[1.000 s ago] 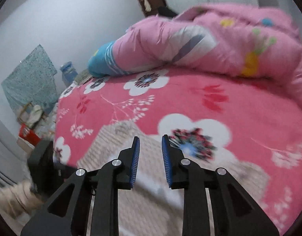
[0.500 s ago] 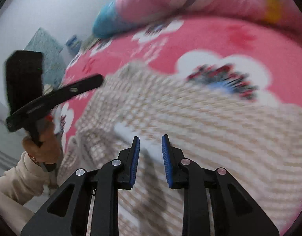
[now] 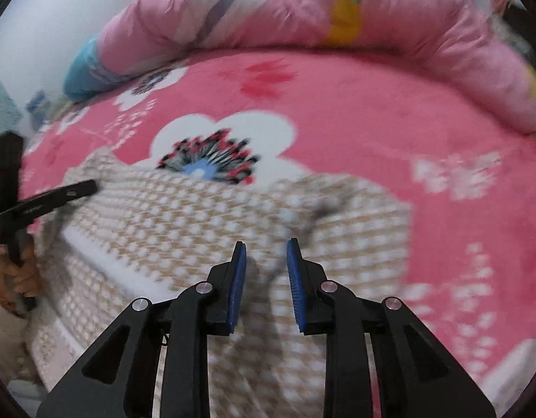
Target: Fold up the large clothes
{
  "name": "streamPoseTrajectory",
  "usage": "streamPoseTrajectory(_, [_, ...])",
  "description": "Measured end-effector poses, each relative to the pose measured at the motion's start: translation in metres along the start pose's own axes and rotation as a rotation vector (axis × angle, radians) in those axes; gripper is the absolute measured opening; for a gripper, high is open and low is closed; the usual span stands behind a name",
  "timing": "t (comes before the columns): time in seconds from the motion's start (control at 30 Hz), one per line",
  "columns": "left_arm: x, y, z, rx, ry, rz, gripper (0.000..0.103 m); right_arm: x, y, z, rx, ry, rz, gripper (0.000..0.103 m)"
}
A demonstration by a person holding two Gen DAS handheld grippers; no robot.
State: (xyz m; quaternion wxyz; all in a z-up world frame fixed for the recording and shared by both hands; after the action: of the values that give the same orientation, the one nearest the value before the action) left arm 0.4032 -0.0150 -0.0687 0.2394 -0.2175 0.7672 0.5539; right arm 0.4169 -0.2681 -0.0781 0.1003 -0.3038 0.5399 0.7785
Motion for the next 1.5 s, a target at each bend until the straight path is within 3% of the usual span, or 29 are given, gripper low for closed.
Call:
streamPoseTrajectory(0.07, [-0.006, 0.016, -0.017, 0.041, -0.062, -0.054, 0.004, -0.010, 0.011, 0.018, -0.033, 0.026, -0.042, 0.026])
streamPoseTrajectory(0.13, [-0.004, 0.018, -0.039, 0.074, -0.130, -0.042, 0.007, -0.016, -0.001, 0.044, -0.071, 0.088, -0.027, 0.028])
streamPoseTrajectory(0.2, [0.009, 0.003, -0.055, 0.029, -0.195, 0.026, 0.009, -0.005, -0.027, 0.061, -0.049, 0.152, 0.042, 0.038])
streamPoseTrajectory(0.27, [0.030, -0.016, -0.054, -0.068, -0.247, 0.107, 0.012, 0.016, -0.052, 0.061, 0.033, 0.214, 0.119, 0.046])
streamPoseTrajectory(0.37, [0.045, -0.006, -0.047, -0.048, -0.229, 0.065, 0.012, 0.038, -0.040, 0.053, 0.011, 0.196, 0.059, 0.047])
streamPoseTrajectory(0.53, [0.049, 0.017, -0.037, -0.055, -0.176, 0.054, 0.012, 0.059, -0.008, 0.044, 0.116, 0.131, 0.102, 0.050])
streamPoseTrajectory(0.6, [0.050, 0.029, -0.037, -0.109, -0.172, 0.033, 0.030, 0.068, 0.015, 0.045, 0.135, 0.133, 0.074, 0.050])
streamPoseTrajectory(0.67, [0.053, 0.045, -0.038, -0.105, -0.162, 0.017, 0.032, 0.073, 0.039, 0.052, 0.124, 0.132, 0.024, 0.053])
streamPoseTrajectory(0.7, [0.056, 0.054, -0.040, -0.112, -0.160, 0.010, 0.038, 0.076, 0.053, 0.059, 0.112, 0.128, -0.009, 0.057])
streamPoseTrajectory(0.73, [0.059, 0.060, -0.040, -0.121, -0.159, 0.003, 0.043, 0.077, 0.061, 0.065, 0.101, 0.125, -0.033, 0.068])
streamPoseTrajectory(0.8, [0.068, 0.080, -0.042, -0.140, -0.149, -0.030, 0.062, 0.085, 0.077, 0.081, 0.060, 0.126, -0.077, 0.083])
streamPoseTrajectory(0.83, [0.071, 0.087, -0.043, -0.154, -0.146, -0.041, 0.066, 0.086, 0.077, 0.090, 0.044, 0.127, -0.082, 0.086])
streamPoseTrajectory(0.9, [0.083, 0.104, -0.043, -0.197, -0.128, -0.061, 0.080, 0.095, 0.079, 0.105, 0.024, 0.129, -0.087, 0.088])
streamPoseTrajectory(0.97, [0.092, 0.113, -0.042, -0.221, -0.113, -0.062, 0.084, 0.102, 0.075, 0.117, 0.009, 0.136, -0.083, 0.089])
streamPoseTrajectory(1.2, [0.145, 0.122, -0.039, -0.303, -0.114, 0.007, 0.085, 0.146, 0.060, 0.156, -0.031, 0.120, -0.036, 0.089])
streamPoseTrajectory(1.37, [0.167, 0.113, -0.036, -0.373, -0.121, 0.018, 0.088, 0.170, 0.048, 0.166, -0.015, 0.100, 0.005, 0.089])
streamPoseTrajectory(1.5, [0.184, 0.092, -0.028, -0.406, -0.109, 0.075, 0.094, 0.189, 0.027, 0.160, 0.045, 0.092, 0.076, 0.089])
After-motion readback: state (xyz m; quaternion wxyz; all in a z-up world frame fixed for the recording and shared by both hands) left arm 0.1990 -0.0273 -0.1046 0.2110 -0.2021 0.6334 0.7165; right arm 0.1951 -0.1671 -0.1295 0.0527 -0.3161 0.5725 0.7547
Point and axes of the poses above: each gripper's, at about its wrist camera, not at the fingertips, and y roughly against the way its jaws point, z to its left, x to its underside, the point moved 6 cm from there along -y, roughly the way its jaws point, and after that the axes turned 7 degrees about -x, right-handed, at the moved point
